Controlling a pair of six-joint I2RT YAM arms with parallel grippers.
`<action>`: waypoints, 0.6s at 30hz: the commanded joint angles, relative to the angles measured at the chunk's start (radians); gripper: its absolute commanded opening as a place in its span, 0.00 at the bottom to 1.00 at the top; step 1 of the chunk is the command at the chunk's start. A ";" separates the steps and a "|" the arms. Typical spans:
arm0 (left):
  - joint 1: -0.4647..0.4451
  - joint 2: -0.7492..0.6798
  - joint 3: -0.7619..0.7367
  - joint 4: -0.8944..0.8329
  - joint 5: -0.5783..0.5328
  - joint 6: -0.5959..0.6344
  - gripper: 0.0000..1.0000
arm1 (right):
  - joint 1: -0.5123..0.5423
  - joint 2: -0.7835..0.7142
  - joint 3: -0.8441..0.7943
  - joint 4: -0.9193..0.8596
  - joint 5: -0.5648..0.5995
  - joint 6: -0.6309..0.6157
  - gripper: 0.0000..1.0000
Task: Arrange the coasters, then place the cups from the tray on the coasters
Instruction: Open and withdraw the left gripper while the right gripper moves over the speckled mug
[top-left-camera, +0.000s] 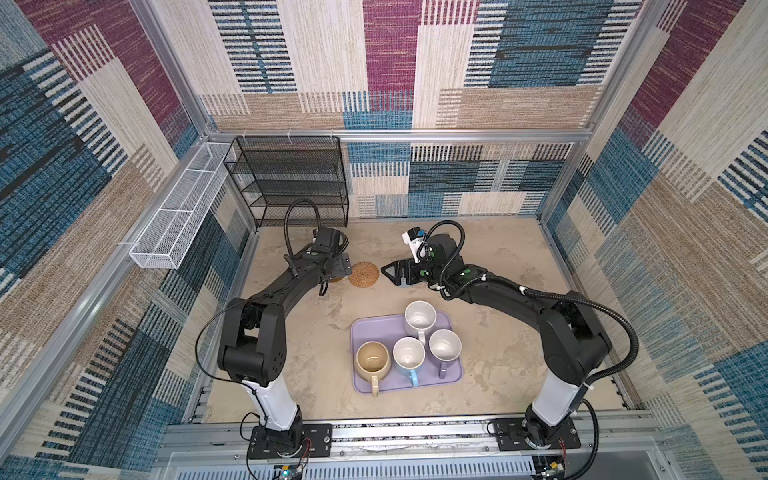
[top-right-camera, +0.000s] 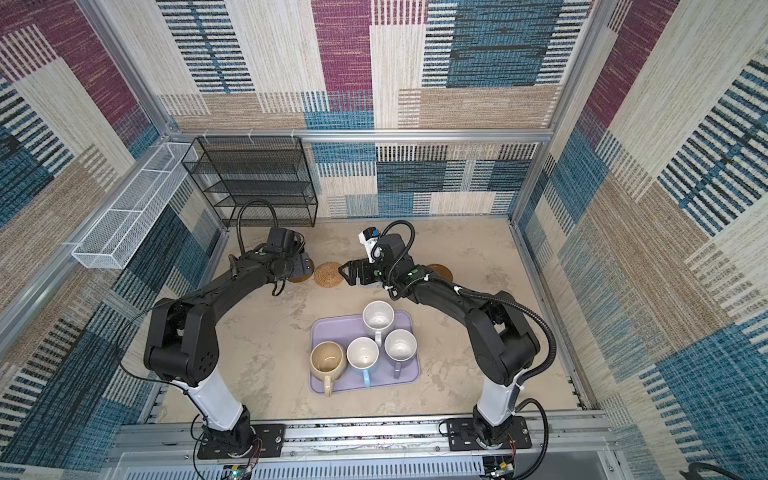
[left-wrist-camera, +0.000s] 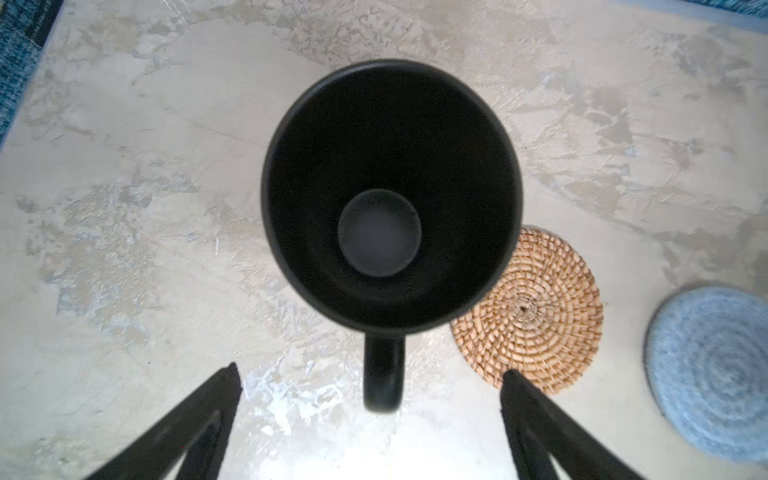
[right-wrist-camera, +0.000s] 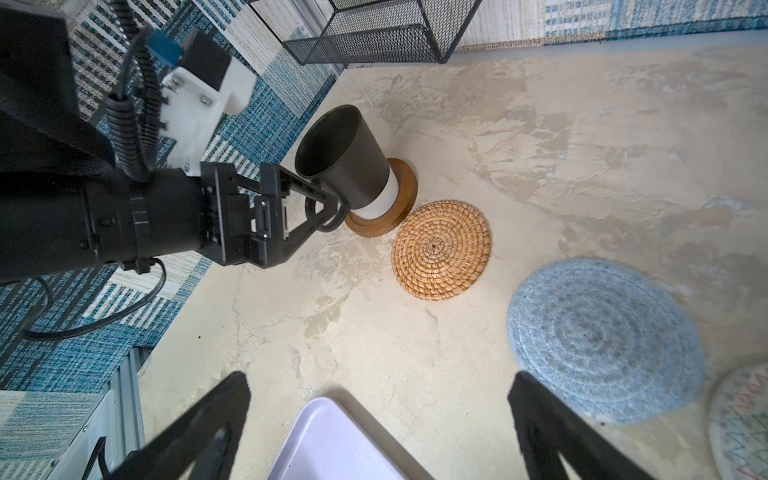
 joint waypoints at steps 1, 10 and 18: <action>0.001 -0.048 -0.026 0.019 -0.004 -0.011 0.99 | 0.003 -0.040 -0.020 0.002 0.022 -0.006 1.00; -0.051 -0.315 -0.199 0.082 0.183 -0.095 0.99 | 0.004 -0.225 -0.172 -0.019 0.106 0.010 1.00; -0.193 -0.587 -0.358 0.104 0.343 -0.136 0.99 | 0.006 -0.469 -0.349 -0.082 0.138 0.043 1.00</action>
